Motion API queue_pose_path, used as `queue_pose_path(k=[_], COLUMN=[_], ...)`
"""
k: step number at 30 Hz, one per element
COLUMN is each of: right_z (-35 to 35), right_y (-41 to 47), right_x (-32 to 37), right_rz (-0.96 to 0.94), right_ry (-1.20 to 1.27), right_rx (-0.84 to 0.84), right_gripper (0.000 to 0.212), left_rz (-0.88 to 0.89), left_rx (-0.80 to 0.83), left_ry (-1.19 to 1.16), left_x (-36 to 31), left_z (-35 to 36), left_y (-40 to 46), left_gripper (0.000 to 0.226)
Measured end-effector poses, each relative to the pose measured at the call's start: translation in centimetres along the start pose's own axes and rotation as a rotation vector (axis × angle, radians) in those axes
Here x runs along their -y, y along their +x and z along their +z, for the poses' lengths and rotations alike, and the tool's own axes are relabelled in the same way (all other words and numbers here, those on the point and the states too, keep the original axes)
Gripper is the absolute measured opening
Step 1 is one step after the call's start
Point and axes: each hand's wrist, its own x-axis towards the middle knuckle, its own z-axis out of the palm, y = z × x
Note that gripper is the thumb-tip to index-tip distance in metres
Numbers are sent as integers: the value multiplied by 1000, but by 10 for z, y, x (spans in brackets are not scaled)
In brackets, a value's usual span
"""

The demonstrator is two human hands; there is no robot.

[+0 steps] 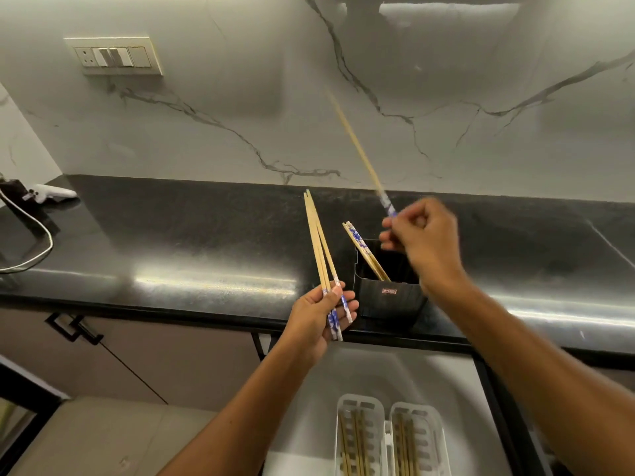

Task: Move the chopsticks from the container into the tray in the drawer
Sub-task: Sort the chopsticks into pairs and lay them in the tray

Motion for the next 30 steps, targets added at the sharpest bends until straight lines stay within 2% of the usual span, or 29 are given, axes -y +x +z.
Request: queue_pose_path(k=[4,8,11,20,23,25,27,28,30], right_z=[15,24,27,32,31,28,28,29,34], right_y=[-44,-71,-77,-79,-77,-67,-52,-43,-25], right_x=[-55,-81,-88,-86,-85,-80,-67,-59,-42], right_rz=[85,-48,-94,-113,-95,-77,-57,-41,9], right_ry=[-101,-308,-331,-336,-461,-530,-450,-394,-289], right_rx=[123,154,213,262,283,237,172,170,272], right_gripper=[14,19,11,13,11,8,3,10,28], left_rz=[68,110,135,184,195,223,258,272,285], left_rx=[-13,-37,-60,-43,-70,-73,-57,-40,7], left_ry=[-42,-26,61,209,265,301,335,364,444], left_x=[-11,-10,-5,5,6,5,4,4,3], left_z=[8,8,7,8,5,2,-3,-6,-10], left_y=[4,6,6,4,4,4,4,4,5], left_gripper=[14,16,14,18,22,17,13,13,13])
